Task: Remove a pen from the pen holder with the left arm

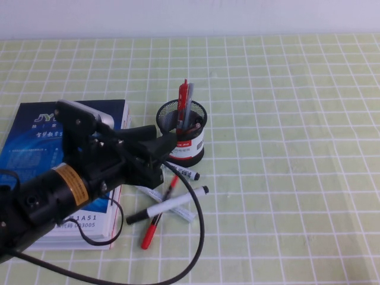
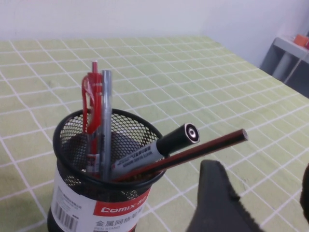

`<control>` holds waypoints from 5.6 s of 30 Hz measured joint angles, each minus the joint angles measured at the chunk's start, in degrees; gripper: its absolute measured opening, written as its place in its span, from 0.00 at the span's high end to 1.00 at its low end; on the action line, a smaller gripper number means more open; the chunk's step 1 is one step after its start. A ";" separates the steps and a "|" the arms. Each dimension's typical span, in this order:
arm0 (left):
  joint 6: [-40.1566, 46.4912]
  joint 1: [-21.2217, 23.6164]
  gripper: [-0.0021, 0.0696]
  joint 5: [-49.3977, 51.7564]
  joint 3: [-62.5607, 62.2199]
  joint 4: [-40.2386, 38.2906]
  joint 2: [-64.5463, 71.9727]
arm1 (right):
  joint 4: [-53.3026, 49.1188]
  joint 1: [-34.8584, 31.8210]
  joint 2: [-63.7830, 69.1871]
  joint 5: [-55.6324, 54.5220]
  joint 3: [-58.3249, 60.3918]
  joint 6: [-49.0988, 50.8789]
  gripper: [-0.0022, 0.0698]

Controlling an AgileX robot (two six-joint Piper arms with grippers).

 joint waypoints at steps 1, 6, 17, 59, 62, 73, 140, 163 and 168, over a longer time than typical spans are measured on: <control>0.00 0.00 0.50 0.00 0.00 -0.56 0.00 | 0.00 0.00 0.00 0.00 0.00 0.00 0.99; 0.09 0.00 0.45 0.00 0.00 -1.77 0.00 | 0.00 0.00 0.00 0.00 0.00 0.00 0.99; 0.39 0.00 0.91 -6.11 0.00 0.29 0.00 | 0.00 0.00 0.00 0.00 0.00 0.00 0.99; 3.38 -0.09 0.97 -1.12 0.00 -7.71 -10.34 | 0.04 0.00 0.00 0.00 0.00 0.00 0.99; 3.38 -0.09 0.97 6.35 0.00 -9.27 -13.91 | 0.04 0.00 0.00 0.00 0.00 0.00 0.99; 4.81 -0.09 0.97 37.30 0.12 -10.28 -32.40 | 0.04 0.00 0.00 0.00 0.00 0.00 0.99; 32.92 18.75 0.97 61.57 33.26 -29.79 -83.07 | 0.04 0.00 0.00 0.00 0.00 0.00 0.99; 33.04 18.75 0.97 61.57 33.26 -29.67 -83.19 | 0.04 0.00 0.00 0.00 0.00 0.00 0.99; 33.04 18.75 0.97 61.57 33.26 -29.67 -83.20 | 0.04 0.00 0.00 0.00 0.00 0.00 0.99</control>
